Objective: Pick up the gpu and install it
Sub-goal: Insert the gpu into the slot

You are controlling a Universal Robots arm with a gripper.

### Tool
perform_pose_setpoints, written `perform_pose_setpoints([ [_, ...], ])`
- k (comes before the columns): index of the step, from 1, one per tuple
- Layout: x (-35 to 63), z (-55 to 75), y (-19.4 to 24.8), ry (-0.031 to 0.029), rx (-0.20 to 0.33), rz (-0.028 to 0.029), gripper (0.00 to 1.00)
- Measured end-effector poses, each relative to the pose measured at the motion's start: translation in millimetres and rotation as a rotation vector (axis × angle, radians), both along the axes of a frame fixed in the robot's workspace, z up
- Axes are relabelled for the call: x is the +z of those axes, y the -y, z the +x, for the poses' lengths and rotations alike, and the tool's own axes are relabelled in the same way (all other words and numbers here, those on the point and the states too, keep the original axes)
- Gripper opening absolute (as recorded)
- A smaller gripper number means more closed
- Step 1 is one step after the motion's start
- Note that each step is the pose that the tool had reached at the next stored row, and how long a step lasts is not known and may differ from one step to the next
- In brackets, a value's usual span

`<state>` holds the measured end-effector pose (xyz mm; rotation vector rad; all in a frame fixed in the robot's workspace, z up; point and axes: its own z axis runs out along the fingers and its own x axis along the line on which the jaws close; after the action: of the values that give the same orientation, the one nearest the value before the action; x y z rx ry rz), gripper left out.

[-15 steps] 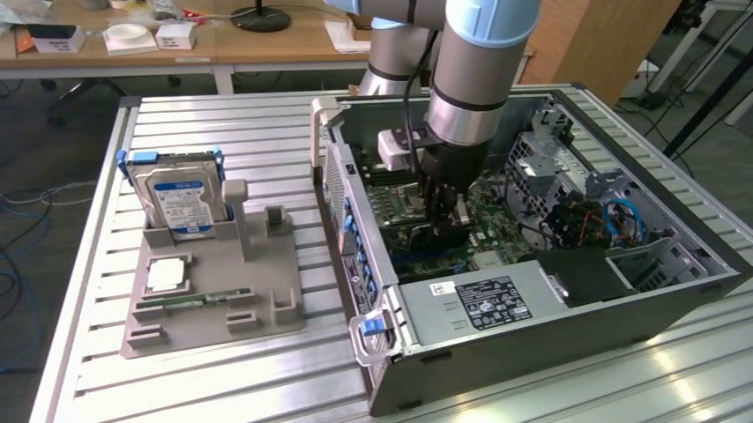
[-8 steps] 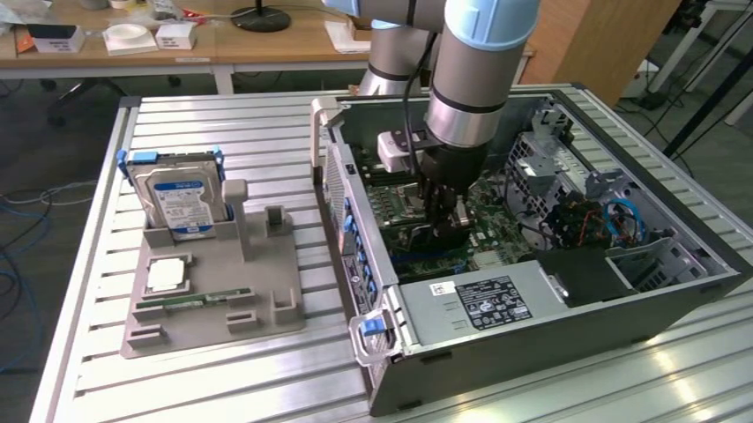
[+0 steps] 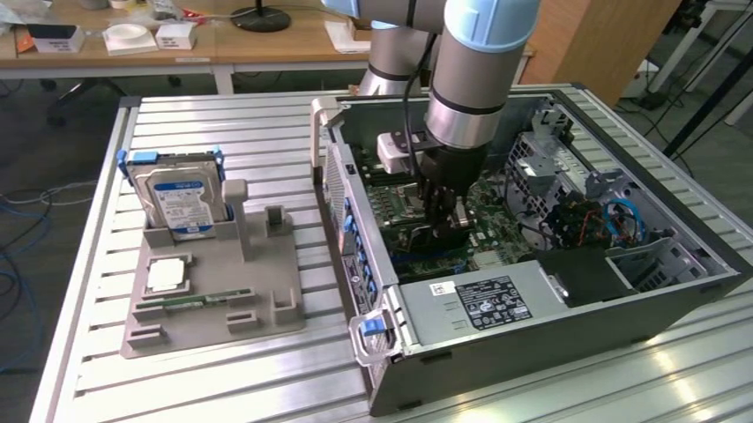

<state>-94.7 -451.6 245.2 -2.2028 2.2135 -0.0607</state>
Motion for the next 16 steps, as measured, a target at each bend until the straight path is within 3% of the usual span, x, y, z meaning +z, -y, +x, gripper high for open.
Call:
perform_pose_setpoints([
  [16,-2.3,-0.1,0.2,0.0001,0.000,-0.0003,0.26],
])
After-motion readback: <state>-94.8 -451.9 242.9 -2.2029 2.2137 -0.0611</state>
